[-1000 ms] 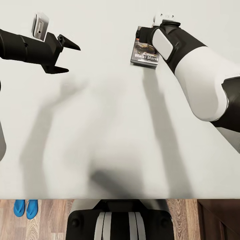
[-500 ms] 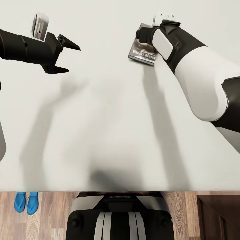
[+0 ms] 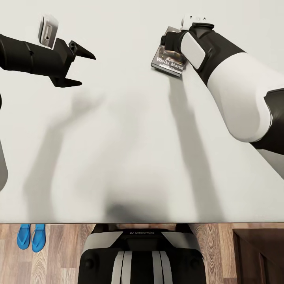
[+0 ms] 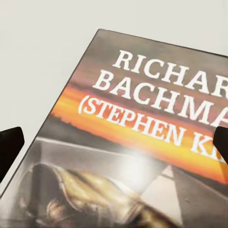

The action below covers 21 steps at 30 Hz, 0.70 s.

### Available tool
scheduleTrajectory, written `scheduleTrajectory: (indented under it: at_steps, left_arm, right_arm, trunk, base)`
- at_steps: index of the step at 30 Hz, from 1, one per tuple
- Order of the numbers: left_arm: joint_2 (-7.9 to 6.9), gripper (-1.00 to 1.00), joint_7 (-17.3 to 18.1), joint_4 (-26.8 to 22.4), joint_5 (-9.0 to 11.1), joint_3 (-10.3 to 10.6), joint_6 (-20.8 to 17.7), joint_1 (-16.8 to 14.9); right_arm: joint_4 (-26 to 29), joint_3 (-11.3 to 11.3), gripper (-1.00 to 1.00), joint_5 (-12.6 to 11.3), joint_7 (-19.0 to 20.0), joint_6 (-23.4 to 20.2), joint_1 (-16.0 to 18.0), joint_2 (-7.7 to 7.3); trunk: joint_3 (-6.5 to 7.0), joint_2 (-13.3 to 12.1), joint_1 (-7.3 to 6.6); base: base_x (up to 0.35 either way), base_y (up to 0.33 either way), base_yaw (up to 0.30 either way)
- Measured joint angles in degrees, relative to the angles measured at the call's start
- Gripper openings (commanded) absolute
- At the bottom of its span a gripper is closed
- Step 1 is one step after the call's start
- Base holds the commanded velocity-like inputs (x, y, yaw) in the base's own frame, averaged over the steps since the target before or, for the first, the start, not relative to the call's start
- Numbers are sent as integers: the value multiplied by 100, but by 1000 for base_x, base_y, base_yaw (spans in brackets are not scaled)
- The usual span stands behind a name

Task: In the bedroom, move the book from the bed onto either nightstand, and place the two sandals side by side next to the bed.

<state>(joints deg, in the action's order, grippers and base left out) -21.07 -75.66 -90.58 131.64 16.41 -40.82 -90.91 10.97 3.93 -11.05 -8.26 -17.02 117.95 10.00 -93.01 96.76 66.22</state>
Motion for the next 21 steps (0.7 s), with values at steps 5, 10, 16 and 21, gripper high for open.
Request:
scheduleTrajectory:
  at_steps: [5, 10, 16, 21]
  left_arm:
    - [2, 100, 0, -1, 2, 0, 0, 0]
    - [-11, 100, 0, -1, 9, -5, 5, 0]
    - [-23, 100, 0, -2, 14, -8, 8, 0]
    - [-24, 100, 1, -2, 15, -9, 9, 3]
  right_arm:
    - [9, -2, 100, 6, -2, -50, 7, 0]
    - [17, -5, 100, -1, 1, -64, 6, 0]
    - [25, 0, 100, 3, 1, -72, 3, 0]
    - [22, -2, 100, -4, 1, -76, 7, 0]
  trunk:
    - [0, 0, 1]
    - [0, 0, 2]
    - [0, 0, 2]
    - [0, 0, 1]
  base:
    - [-45, -4, 0]
    - [-193, -36, 0]
    - [-188, -33, 0]
    - [-59, -10, 0]
